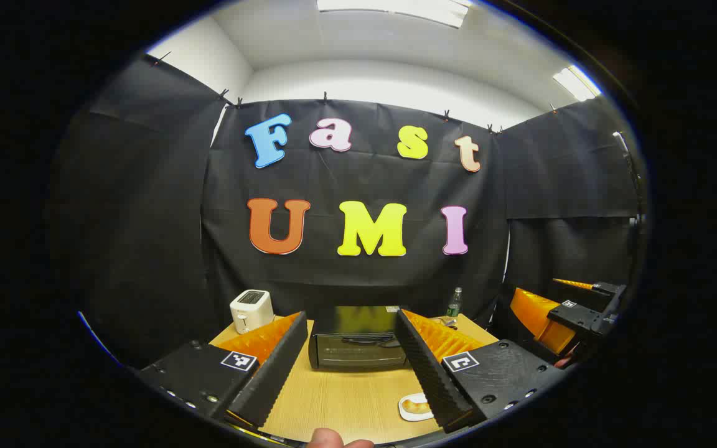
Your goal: Open the electric oven with the left hand, put the food in, and close the electric oven.
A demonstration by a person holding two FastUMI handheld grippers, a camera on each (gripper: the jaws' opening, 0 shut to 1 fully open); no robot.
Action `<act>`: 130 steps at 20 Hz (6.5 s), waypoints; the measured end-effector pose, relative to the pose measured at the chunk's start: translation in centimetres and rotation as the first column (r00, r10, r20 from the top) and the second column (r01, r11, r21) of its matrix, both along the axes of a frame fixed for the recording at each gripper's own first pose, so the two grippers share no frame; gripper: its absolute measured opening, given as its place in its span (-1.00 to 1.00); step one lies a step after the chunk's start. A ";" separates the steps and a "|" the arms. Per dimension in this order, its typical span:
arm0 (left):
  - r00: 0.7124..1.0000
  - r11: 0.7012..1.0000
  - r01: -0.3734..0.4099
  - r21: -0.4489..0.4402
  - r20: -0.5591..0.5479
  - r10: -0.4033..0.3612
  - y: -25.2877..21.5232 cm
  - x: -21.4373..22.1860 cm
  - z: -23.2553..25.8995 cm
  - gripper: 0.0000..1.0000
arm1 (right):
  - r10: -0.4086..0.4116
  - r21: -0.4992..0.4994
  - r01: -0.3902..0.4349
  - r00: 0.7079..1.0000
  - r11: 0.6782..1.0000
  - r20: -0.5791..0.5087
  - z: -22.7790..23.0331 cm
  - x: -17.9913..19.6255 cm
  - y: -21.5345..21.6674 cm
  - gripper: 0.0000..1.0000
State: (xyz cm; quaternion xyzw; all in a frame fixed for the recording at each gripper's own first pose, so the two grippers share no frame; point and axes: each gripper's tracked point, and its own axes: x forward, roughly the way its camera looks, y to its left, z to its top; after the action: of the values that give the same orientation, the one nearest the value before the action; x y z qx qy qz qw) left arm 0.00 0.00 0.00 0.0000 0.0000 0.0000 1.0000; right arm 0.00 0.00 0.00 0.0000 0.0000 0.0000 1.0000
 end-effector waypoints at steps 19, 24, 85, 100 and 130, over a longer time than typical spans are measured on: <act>0.999 0.999 -0.044 0.006 0.030 0.044 1.1 0.9 0.5 0.86 | 0.036 -0.010 -0.036 0.999 0.999 0.002 0.0 2.5 1.0 0.95; 0.998 0.999 -0.050 0.007 0.030 0.050 1.3 0.9 0.6 0.86 | 0.047 -0.022 -0.047 0.999 0.999 0.020 0.5 2.5 1.4 0.96; 0.859 0.998 0.022 0.058 -0.511 0.011 -3.3 26.1 -25.4 0.93 | -0.279 0.008 0.286 0.939 0.958 -0.201 -7.3 7.6 -16.5 0.96; 0.704 0.998 -0.025 -0.057 -0.710 -0.023 -1.8 15.9 -38.8 0.87 | -0.249 -0.037 0.248 0.939 0.968 -0.237 -8.4 4.4 -14.2 0.98; 0.914 0.997 -0.058 -0.047 -0.405 0.034 1.6 7.2 -16.3 0.86 | 0.124 0.196 0.017 0.719 0.980 -0.683 -32.8 6.8 -2.6 0.92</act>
State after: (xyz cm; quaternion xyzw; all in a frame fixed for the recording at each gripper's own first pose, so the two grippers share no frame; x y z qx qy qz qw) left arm 7.23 1.62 -16.26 -0.0290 0.2066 0.0235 0.9777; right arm 6.78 -2.61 -32.76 0.0946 0.3734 0.0291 0.9224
